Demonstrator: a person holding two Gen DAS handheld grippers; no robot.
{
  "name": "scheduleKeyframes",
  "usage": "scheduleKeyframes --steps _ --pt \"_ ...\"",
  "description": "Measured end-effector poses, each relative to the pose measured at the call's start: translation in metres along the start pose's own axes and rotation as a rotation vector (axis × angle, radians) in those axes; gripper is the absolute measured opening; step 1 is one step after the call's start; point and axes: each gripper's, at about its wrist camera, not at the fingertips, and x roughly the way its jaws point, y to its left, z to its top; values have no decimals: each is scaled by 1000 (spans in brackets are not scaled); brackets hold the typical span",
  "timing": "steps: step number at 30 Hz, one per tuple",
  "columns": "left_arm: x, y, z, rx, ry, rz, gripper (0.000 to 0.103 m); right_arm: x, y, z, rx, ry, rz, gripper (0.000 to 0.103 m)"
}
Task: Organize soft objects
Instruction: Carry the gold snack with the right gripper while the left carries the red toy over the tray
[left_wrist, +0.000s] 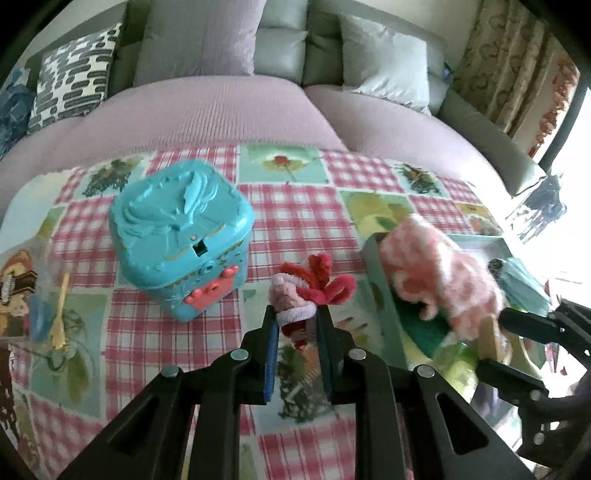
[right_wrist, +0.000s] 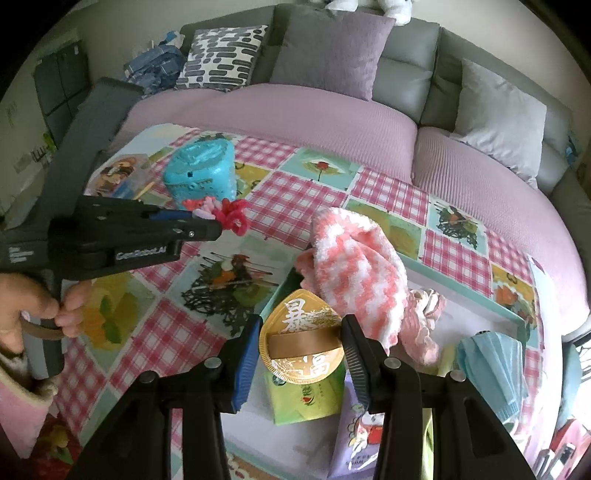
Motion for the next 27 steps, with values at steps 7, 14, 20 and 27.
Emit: scheduleKeyframes --steps 7,14,20,27 --pt "-33 -22 -5 45 -30 -31 20 -18 -3 -10 25 -3 1 46" --pt "-49 -43 -11 86 -31 -73 20 -24 -17 -35 85 17 -11 46" --pt "-46 -79 -28 169 18 -146 21 -15 -37 -65 158 74 -30 47" --pt "-31 -109 -49 236 95 -202 21 -14 -48 -82 191 82 -48 47"
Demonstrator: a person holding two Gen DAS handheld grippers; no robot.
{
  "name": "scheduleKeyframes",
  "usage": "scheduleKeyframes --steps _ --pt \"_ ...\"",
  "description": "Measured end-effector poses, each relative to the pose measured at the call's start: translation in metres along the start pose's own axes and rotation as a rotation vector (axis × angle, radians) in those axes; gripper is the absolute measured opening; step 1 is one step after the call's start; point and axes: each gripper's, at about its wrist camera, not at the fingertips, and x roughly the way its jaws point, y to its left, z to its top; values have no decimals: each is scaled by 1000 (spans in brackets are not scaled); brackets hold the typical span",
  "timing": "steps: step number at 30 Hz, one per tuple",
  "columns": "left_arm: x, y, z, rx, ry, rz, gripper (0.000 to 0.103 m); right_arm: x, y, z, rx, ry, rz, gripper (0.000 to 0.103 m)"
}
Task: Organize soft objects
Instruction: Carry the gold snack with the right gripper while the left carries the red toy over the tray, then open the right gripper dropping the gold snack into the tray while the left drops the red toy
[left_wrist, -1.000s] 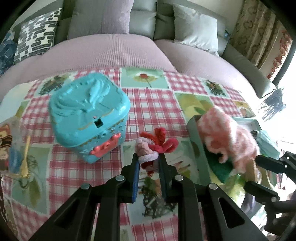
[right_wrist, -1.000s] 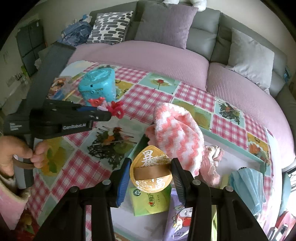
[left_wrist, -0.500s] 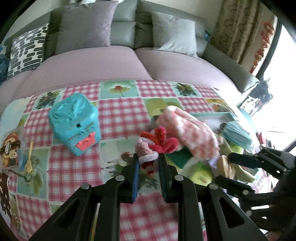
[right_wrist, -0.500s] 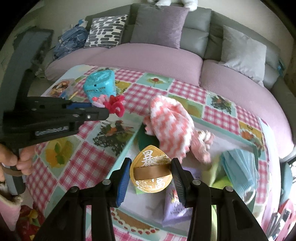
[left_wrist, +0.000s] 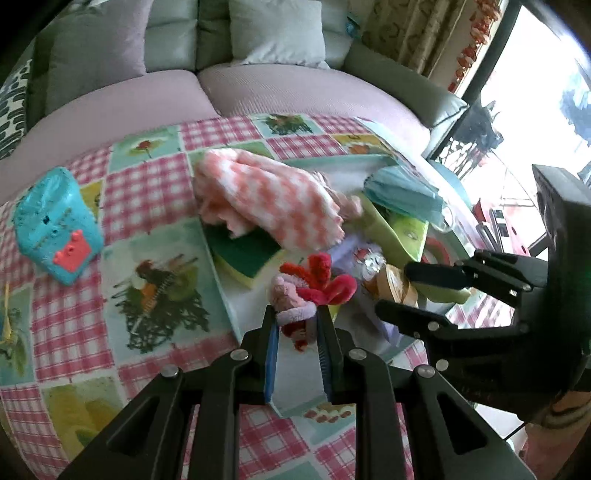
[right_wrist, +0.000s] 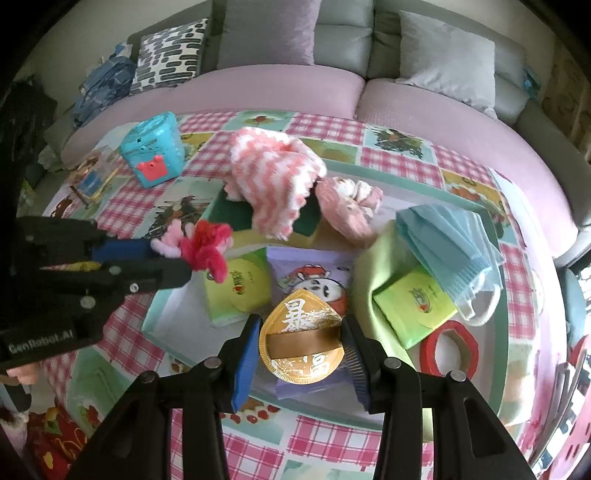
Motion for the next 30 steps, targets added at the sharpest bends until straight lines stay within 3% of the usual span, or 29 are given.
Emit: scheduleKeyframes --steps 22,25,27,30 --pt "38 -11 -24 19 121 -23 23 9 -7 -16 48 30 3 49" --pt "36 -11 -23 15 125 -18 33 7 -7 -15 45 28 -1 51" --pt "37 -11 -21 12 127 -11 44 7 -7 -15 50 28 5 55" --pt "33 -9 -21 9 123 -2 49 6 -6 -15 49 30 3 59"
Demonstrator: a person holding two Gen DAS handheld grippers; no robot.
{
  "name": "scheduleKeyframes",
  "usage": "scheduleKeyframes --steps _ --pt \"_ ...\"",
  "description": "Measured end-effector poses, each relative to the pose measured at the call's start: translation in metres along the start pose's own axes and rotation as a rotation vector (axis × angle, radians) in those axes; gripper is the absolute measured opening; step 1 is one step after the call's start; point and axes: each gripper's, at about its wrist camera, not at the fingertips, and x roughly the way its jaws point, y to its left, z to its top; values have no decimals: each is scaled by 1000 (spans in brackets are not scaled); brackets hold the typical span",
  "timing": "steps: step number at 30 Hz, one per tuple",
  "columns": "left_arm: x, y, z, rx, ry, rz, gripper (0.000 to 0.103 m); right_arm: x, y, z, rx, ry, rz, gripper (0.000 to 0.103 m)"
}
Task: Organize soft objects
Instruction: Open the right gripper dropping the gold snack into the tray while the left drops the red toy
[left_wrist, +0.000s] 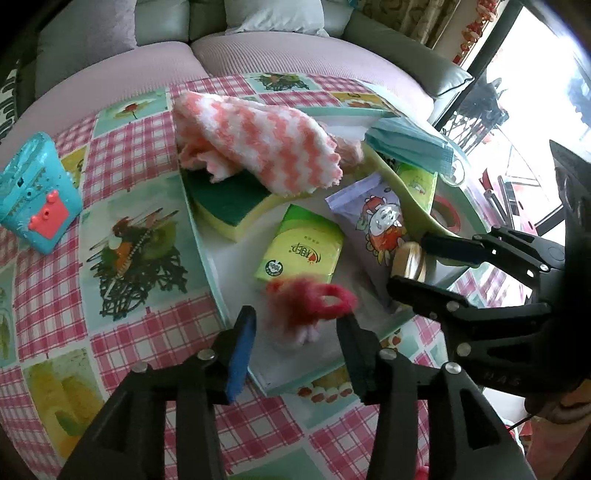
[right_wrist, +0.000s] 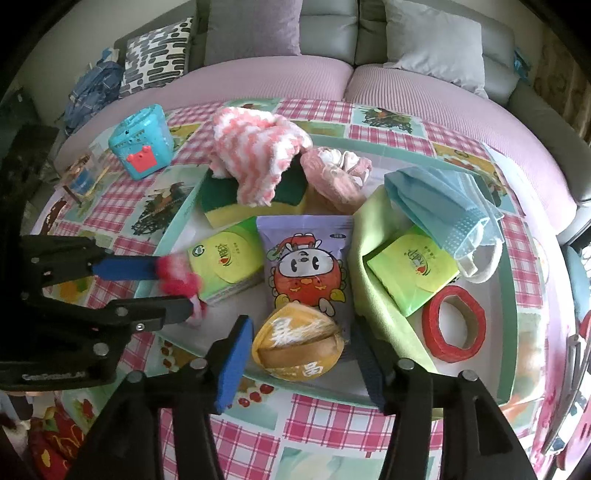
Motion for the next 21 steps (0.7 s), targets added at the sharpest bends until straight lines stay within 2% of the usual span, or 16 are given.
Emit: scheduleKeyframes --steps 4,7,11,13,14,16,18,20,21 --pt "-7 1 -1 -2 -9 2 50 -3 2 -1 3 -4 0 61" --pt "-13 3 -2 -5 -17 4 51 -4 1 -2 14 -5 -4 72" --pt "-23 10 -6 -24 -34 21 54 -7 2 -4 42 -9 5 73" --pt "-27 15 -8 -42 -45 37 54 -8 4 -6 54 -11 9 85" --pt "-29 19 -9 -55 -53 49 54 -9 6 -7 61 -14 10 87" --pt "-33 26 -11 -72 -64 79 59 -11 8 -8 70 -20 13 87" --pt "-36 32 -12 -87 -71 122 73 -12 11 -10 87 -25 17 87" --pt "-39 39 -16 -111 -75 150 73 -13 14 -12 103 -30 16 89" --pt "-41 43 -19 -126 -84 161 74 -14 16 -13 111 -31 13 94"
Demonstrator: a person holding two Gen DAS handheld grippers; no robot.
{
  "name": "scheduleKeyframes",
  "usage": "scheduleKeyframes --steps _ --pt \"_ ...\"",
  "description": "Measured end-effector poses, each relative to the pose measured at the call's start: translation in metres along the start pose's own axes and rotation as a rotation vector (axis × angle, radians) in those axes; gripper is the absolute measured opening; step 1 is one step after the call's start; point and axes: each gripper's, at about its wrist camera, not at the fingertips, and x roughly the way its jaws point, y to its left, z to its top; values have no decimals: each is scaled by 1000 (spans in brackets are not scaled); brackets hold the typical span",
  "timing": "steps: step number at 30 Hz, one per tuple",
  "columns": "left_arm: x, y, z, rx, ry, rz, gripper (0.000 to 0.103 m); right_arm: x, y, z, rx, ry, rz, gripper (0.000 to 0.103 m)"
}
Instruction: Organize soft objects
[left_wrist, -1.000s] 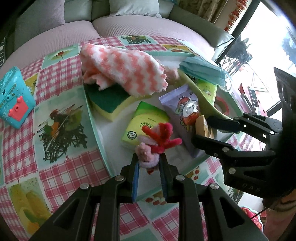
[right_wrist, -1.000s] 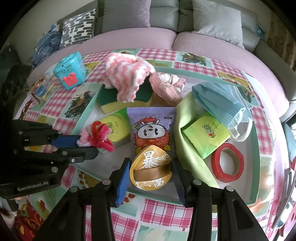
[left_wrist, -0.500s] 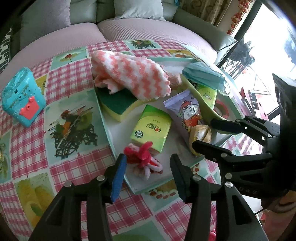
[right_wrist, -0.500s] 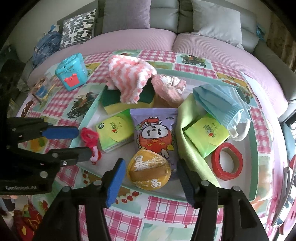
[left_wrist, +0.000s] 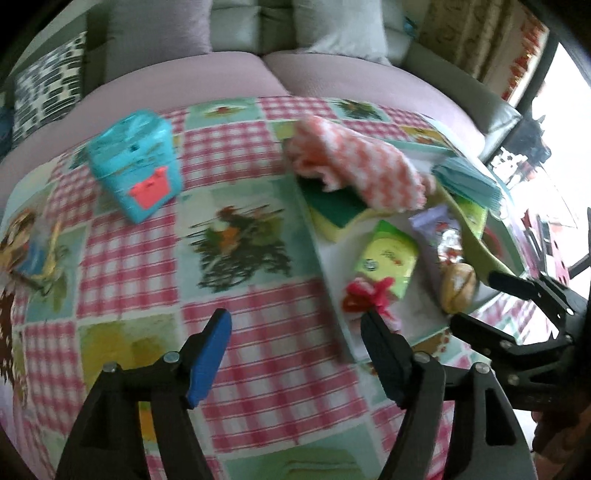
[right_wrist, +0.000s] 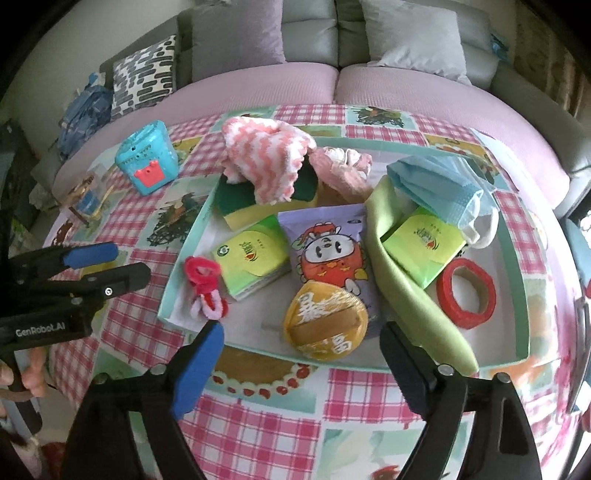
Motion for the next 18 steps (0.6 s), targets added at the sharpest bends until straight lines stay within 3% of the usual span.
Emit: scheduleKeyframes --steps 1,3,8,18 --pt "-1 4 -2 -11 -5 8 75 -1 2 -1 7 -3 1 97" --pt "-3 12 -7 -38 -13 40 88 -3 5 -4 20 -8 3 102" --pt "-10 32 -22 -95 -59 145 96 -3 18 -13 49 -20 11 103" --pt "-16 59 -63 -164 -79 230 96 2 34 -40 100 -19 -78 103"
